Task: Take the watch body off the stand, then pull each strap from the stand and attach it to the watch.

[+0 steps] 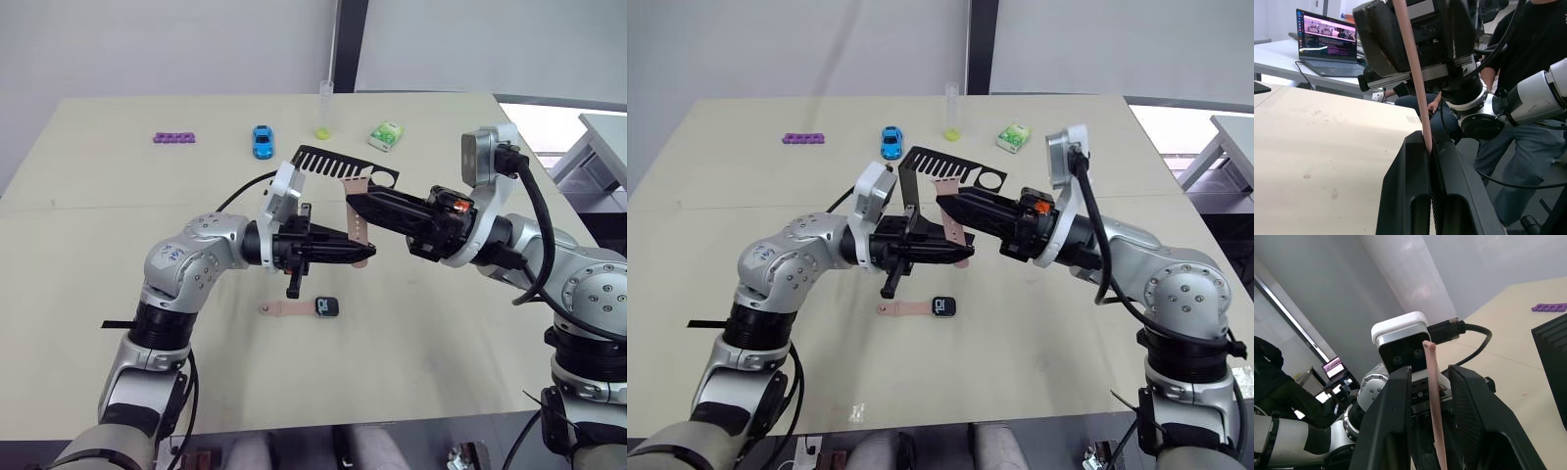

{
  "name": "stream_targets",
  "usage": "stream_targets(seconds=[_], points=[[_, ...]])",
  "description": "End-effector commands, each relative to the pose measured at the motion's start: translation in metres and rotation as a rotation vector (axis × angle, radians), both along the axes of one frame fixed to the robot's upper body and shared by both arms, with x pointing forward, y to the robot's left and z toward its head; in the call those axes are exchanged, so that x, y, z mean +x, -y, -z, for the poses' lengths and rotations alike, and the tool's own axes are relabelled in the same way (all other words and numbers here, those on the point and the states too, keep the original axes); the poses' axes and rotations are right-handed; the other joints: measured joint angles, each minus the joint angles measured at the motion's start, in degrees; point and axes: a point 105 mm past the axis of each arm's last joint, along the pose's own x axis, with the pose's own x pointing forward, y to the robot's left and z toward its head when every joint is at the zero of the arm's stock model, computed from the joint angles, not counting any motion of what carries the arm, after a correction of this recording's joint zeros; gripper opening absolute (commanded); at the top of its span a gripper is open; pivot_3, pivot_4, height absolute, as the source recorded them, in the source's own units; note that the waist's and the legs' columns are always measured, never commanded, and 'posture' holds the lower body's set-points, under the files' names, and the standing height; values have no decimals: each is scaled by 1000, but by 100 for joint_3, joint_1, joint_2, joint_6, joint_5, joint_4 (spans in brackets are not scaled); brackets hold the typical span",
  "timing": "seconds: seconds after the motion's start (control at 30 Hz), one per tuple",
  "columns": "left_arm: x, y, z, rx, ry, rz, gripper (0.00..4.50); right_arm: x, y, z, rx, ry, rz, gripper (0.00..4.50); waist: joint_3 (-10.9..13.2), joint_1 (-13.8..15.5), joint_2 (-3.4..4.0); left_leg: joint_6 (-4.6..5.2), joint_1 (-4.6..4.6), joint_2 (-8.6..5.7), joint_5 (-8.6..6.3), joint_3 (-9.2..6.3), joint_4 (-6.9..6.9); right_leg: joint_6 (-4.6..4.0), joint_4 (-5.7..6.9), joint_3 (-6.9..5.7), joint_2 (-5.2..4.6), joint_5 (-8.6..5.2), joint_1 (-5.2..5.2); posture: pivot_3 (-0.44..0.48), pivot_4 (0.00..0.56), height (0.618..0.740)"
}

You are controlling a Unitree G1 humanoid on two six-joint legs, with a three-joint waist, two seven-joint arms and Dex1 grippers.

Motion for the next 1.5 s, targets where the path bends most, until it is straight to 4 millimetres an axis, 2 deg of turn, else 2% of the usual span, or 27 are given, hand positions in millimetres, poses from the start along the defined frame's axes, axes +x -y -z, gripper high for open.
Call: stream_targets(seconds=[0.03, 1.5], points=[[-6, 1, -8, -17, 51, 17, 0, -8, -4, -12, 21, 67, -17, 1286, 0, 0, 0, 0, 0, 0, 0, 0, 0, 0, 0, 0, 0, 0, 0, 0, 150, 740], [-3, 4, -16, -48, 60, 0, 0, -8, 3, -15, 5, 87, -6, 1286, 0, 1, 0, 0, -1, 0, 0, 0, 0, 0, -5, 0, 0, 0, 0, 0, 150, 740]])
